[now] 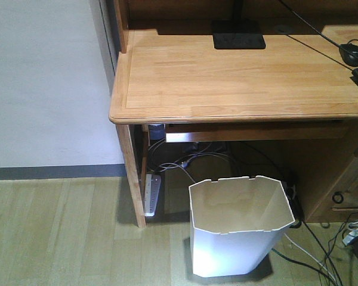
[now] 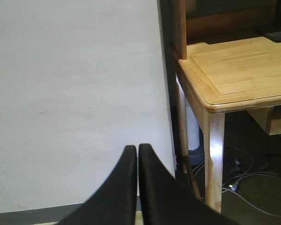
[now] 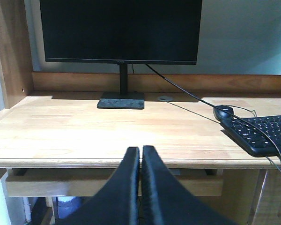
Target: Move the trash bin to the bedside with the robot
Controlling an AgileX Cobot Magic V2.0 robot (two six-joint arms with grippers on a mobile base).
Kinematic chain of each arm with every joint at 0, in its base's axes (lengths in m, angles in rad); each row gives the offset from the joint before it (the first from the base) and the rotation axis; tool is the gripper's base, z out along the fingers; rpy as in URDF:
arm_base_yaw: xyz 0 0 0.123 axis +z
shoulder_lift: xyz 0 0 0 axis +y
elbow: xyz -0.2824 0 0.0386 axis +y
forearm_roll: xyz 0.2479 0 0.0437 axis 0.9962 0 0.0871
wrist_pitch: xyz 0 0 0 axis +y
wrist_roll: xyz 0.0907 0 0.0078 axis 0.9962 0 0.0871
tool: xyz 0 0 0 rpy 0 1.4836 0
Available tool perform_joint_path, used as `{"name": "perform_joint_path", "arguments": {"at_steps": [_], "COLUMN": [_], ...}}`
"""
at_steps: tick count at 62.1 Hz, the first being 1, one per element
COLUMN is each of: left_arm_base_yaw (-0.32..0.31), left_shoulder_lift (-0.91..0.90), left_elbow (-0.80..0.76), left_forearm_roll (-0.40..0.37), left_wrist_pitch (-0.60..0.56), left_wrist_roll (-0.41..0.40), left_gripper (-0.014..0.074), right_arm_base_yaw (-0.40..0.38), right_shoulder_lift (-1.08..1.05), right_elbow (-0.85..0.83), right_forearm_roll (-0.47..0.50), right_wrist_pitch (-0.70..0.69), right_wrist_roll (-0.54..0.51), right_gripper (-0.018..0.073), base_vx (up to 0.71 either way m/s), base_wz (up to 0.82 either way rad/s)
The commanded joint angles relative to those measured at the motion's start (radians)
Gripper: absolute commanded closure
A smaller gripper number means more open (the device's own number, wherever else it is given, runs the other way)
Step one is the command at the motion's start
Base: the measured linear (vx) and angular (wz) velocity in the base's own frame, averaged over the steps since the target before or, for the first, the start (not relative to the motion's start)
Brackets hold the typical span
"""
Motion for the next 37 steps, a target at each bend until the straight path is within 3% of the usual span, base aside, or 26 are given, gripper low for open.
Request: {"name": "perform_joint_path", "arguments": {"at_steps": [1,37], "left_arm_base_yaw": [-0.006,-0.006], "left_shoulder_lift": [-0.010,-0.010], "left_elbow": [0.029,0.029], "left_forearm_roll": [-0.004,-0.004], "left_wrist_pitch": [-0.073,-0.073], "left_wrist_roll": [-0.008,-0.008], "left_gripper": [0.0602,0.0602], "right_arm_base_yaw": [-0.005,-0.005], "right_shoulder_lift": [-0.012,-0.012], "right_elbow": [0.017,0.017], "right_forearm_roll": [-0.009,-0.009], "right_wrist_pitch": [-0.073,-0.073], "right_wrist_roll": [0.000,0.000], "right_gripper": [0.0570,0.0570], "base_vx": [0.00,0.00], "base_wz": [0.00,0.00]}}
